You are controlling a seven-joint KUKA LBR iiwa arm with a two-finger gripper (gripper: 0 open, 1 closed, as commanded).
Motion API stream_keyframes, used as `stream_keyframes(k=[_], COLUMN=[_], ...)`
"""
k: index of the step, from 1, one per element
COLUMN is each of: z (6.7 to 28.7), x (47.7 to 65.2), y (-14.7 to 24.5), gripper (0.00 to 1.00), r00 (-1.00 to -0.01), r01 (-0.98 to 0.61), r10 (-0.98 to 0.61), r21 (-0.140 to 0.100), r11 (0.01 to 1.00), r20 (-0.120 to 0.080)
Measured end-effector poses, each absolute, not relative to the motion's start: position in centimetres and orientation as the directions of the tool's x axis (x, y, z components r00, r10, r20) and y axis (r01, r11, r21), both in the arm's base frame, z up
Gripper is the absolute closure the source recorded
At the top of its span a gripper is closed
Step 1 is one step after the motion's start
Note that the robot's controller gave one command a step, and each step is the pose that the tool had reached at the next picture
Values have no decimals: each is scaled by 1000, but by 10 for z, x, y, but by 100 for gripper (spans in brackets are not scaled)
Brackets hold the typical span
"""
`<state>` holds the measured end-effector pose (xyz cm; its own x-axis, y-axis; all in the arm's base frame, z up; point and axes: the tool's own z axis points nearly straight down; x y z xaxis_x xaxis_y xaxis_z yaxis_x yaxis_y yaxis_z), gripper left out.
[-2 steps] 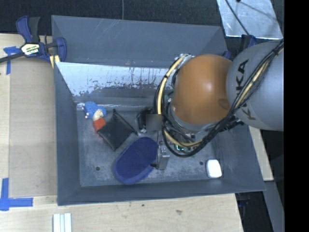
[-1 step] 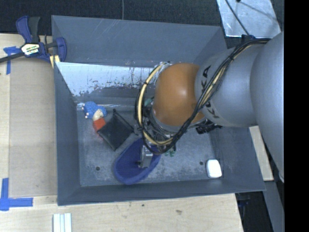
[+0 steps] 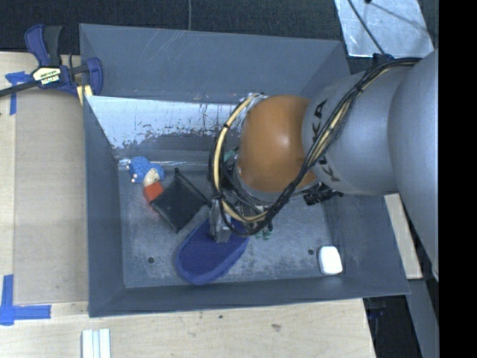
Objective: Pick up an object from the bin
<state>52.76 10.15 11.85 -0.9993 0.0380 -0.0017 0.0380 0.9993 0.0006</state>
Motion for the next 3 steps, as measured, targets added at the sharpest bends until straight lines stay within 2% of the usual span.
stream_keyframes(k=[1, 2, 3], z=[166, 164, 67], x=[537, 536, 602], y=[135, 133, 112], gripper=[100, 0, 0], r00=[-988, -988, -927], r01=[153, 154, 376], r10=[153, 154, 376], r21=[3, 1, 0], r11=[988, 988, 927], r20=[-7, -3, -2])
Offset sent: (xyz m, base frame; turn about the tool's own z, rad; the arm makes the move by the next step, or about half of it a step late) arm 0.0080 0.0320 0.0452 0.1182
